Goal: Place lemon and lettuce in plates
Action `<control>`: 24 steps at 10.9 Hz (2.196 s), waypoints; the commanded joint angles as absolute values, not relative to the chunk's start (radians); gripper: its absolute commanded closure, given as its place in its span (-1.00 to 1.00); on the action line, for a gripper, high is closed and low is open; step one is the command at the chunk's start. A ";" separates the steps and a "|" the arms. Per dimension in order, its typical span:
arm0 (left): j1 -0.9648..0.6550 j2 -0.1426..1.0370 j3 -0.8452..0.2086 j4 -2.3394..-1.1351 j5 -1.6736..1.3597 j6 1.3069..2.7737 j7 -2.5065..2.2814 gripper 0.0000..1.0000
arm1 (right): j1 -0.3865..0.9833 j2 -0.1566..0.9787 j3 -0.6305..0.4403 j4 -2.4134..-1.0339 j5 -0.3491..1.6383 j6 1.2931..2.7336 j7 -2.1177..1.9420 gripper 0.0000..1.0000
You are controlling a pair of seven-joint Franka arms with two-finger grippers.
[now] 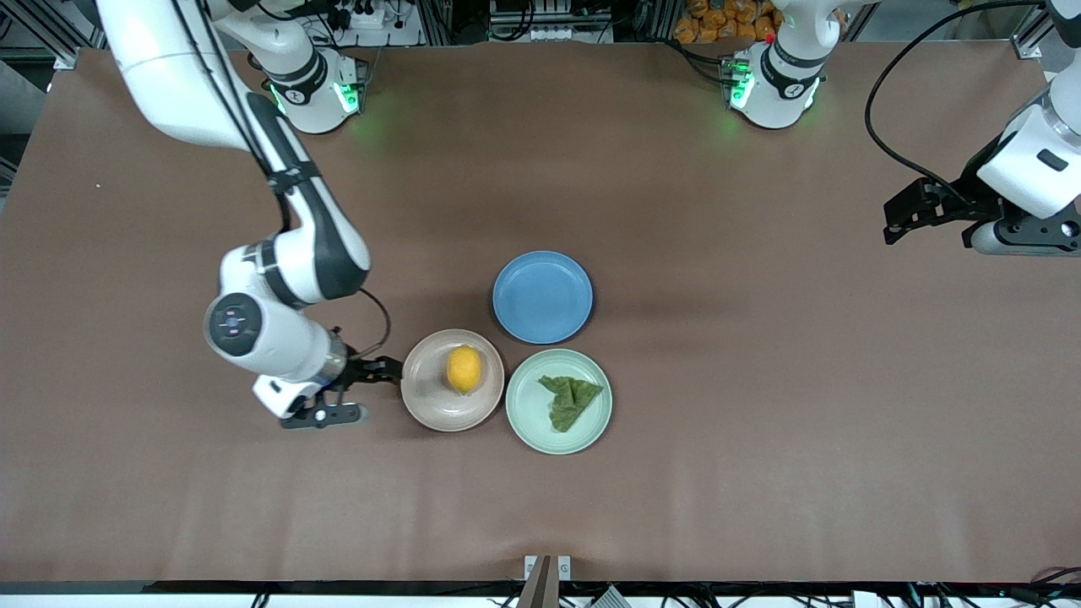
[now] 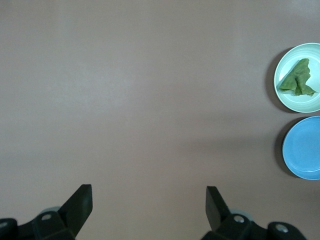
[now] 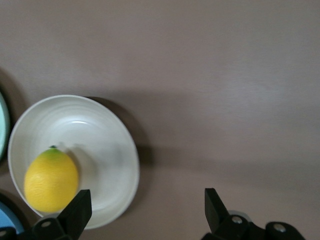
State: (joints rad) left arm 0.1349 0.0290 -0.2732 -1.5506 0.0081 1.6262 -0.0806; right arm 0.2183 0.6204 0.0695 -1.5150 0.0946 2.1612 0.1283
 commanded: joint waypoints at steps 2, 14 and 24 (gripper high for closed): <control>0.144 0.018 -0.276 -1.563 -0.018 1.638 -0.054 -1.00 | 0.144 0.528 0.046 -1.569 0.089 2.077 0.043 -1.00; 0.146 0.017 -0.276 -1.563 -0.009 1.629 -0.055 -1.00 | -0.045 0.215 -0.027 -1.694 0.023 1.878 -0.140 -1.00; 0.144 0.017 -0.278 -1.565 -0.006 1.629 -0.060 -1.00 | -0.006 0.106 -0.110 -1.429 0.020 1.475 -0.132 -1.00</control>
